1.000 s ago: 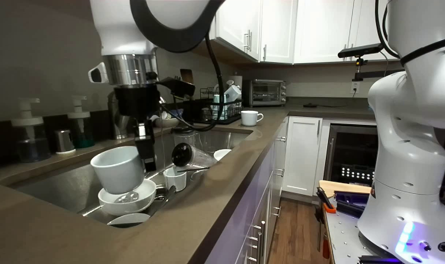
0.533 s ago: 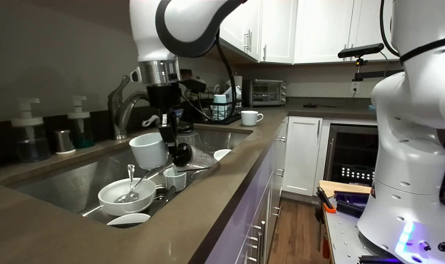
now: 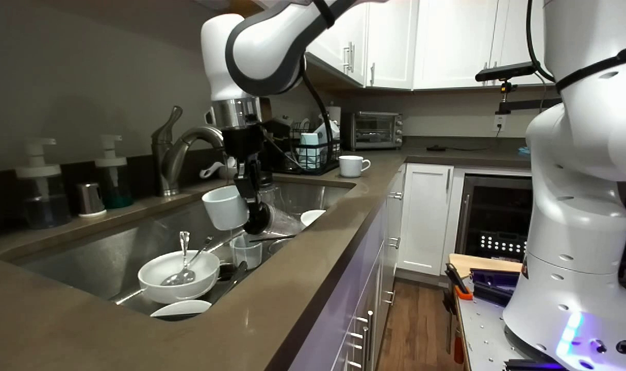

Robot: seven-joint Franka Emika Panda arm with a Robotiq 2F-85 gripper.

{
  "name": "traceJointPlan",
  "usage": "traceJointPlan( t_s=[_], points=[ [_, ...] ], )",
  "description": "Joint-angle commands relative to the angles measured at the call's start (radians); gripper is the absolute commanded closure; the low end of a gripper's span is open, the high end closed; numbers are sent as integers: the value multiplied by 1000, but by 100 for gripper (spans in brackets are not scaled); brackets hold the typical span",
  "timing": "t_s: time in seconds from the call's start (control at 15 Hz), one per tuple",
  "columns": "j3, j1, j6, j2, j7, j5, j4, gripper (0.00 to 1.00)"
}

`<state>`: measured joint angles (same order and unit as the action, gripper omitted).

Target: Pick up the mug cup from the countertop, move it to the right and then move it to the left back on the countertop.

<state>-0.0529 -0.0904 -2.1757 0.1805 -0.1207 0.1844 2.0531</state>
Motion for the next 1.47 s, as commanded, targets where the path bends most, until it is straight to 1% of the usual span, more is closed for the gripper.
traceJointPlan(
  t_s=[0.0,0.47,0.93,1.13,1.2,1.4],
  points=[
    [5,13,3,37,-4,9,-63,95],
    [26,17,11,64,10,27,-113,95],
    [47,21,6,47,21,38,-93,95],
    [44,20,-2,41,13,29,-83,95],
    [42,24,3,60,4,15,-92,84],
    [41,23,3,60,4,15,-92,84]
  ],
)
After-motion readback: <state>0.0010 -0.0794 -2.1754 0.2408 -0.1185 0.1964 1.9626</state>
